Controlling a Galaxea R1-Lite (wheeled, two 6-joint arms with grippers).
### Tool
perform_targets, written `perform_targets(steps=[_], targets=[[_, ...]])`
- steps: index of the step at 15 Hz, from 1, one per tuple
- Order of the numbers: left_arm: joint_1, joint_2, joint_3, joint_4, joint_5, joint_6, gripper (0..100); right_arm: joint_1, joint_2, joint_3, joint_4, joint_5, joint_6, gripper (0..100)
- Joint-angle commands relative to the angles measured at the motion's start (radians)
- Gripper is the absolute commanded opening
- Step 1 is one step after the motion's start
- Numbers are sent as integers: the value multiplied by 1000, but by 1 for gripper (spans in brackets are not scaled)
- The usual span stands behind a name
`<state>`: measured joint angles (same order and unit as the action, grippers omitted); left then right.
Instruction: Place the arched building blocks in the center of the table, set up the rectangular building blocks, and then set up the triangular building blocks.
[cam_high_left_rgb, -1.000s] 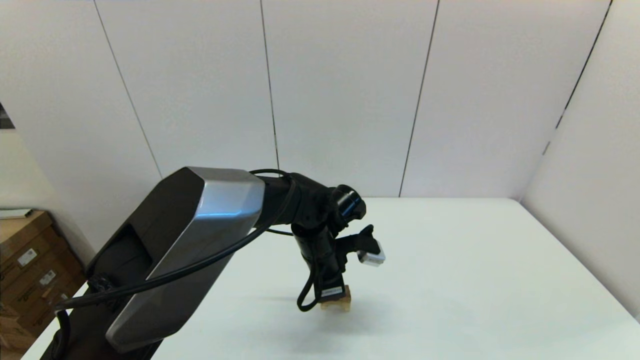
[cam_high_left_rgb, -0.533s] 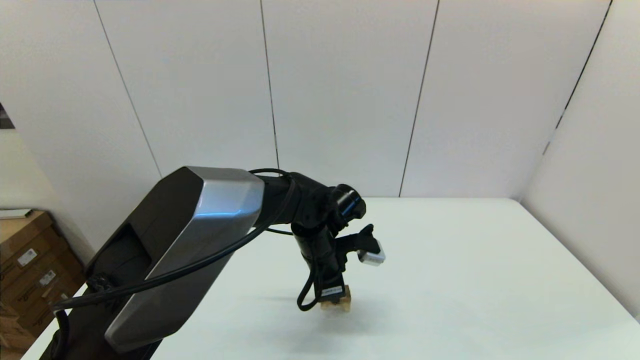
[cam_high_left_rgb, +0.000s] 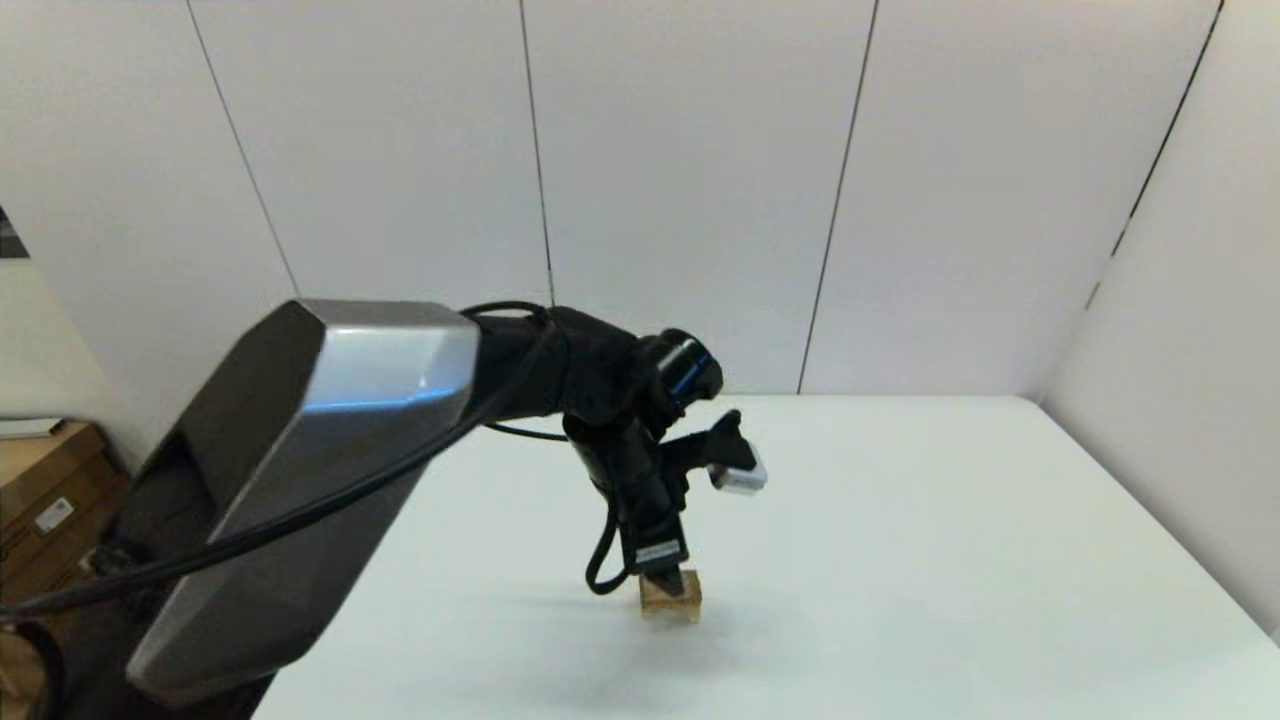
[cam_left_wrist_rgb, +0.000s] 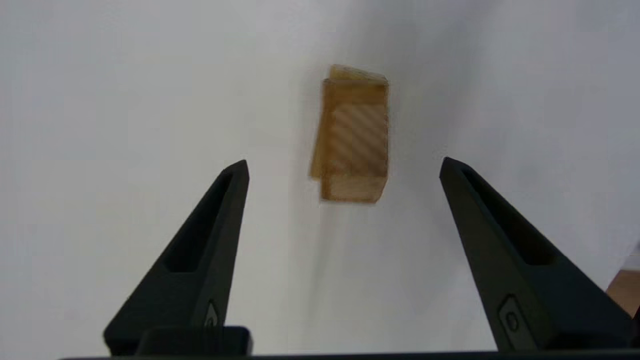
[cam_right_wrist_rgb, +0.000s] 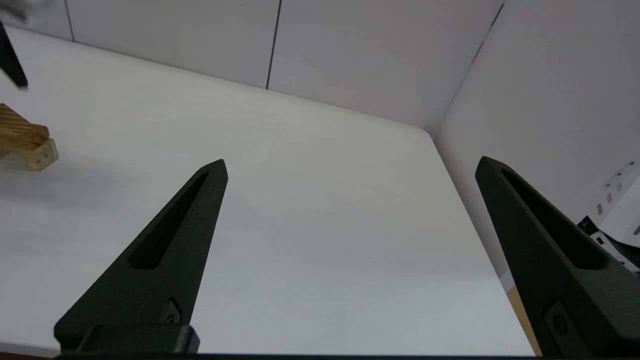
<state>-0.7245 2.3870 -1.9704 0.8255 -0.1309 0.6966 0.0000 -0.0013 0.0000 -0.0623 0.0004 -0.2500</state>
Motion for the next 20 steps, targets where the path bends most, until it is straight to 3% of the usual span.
perform_targets(steps=[1,5,9,12,15,20], targets=[[155,-367,10,12,5,-92,100,0,0,2,-1,1,-2,100],[424,-715,74,6,7,-124,100,0,0,2,-1,0,-3,100],[677,-1160,387,-23,7,-192,100,0,0,2,-1,1,-2,100],[729,-1531,709,-88,7,-425,100,0,0,2,-1,1,-2,100],[755,-1773,915,-157,22,-477,100,0,0,2,-1,1,-2,100],[807,-1991,1055,-226,36,-502,100,0,0,2,-1,1,-2,100]])
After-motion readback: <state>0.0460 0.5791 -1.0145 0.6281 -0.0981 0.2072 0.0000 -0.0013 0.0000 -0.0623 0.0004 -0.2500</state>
